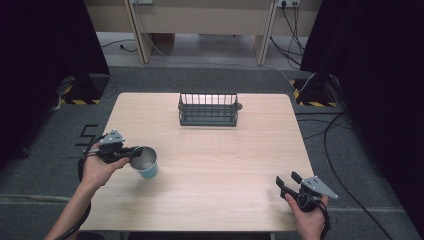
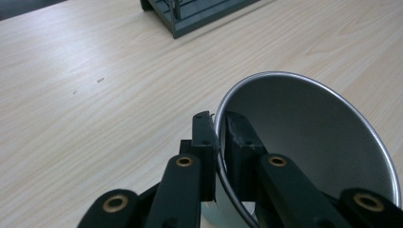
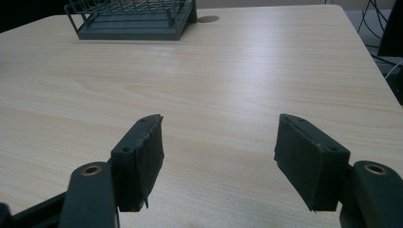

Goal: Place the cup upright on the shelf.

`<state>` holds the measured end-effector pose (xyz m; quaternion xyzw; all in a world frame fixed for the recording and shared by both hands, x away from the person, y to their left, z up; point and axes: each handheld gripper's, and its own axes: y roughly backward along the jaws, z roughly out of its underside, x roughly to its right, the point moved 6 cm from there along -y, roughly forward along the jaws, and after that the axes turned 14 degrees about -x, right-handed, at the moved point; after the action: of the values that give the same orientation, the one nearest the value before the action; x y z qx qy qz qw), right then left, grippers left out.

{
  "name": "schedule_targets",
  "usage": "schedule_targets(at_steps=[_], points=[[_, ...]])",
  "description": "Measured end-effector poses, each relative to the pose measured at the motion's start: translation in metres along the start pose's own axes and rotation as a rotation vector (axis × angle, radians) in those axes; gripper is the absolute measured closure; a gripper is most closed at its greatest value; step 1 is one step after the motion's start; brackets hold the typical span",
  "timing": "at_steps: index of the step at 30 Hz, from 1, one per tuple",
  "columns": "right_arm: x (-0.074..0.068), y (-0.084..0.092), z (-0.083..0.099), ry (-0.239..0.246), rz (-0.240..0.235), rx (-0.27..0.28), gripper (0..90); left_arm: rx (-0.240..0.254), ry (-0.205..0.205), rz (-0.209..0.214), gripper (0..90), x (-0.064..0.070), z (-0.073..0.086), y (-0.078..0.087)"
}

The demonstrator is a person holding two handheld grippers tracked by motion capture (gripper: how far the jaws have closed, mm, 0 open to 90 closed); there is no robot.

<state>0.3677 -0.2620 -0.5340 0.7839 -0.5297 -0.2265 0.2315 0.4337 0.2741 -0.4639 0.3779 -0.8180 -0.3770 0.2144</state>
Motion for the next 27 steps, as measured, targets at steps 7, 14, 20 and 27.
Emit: schedule_targets(at_steps=[7,14,20,27], points=[[0.000,0.000,0.000,0.002,0.001,0.002,33.9,0.059,-0.024,-0.009,82.6,0.004,-0.014,0.008],[0.001,0.000,0.000,-0.001,-0.001,0.003,33.9,0.085,-0.021,-0.011,82.5,0.005,-0.021,0.009],[0.000,0.000,0.000,0.001,-0.002,0.002,34.1,0.097,-0.016,-0.009,82.6,0.005,-0.025,0.011],[0.000,0.000,0.000,-0.001,-0.002,0.001,34.3,0.121,-0.021,-0.010,82.6,0.004,-0.034,0.011]])
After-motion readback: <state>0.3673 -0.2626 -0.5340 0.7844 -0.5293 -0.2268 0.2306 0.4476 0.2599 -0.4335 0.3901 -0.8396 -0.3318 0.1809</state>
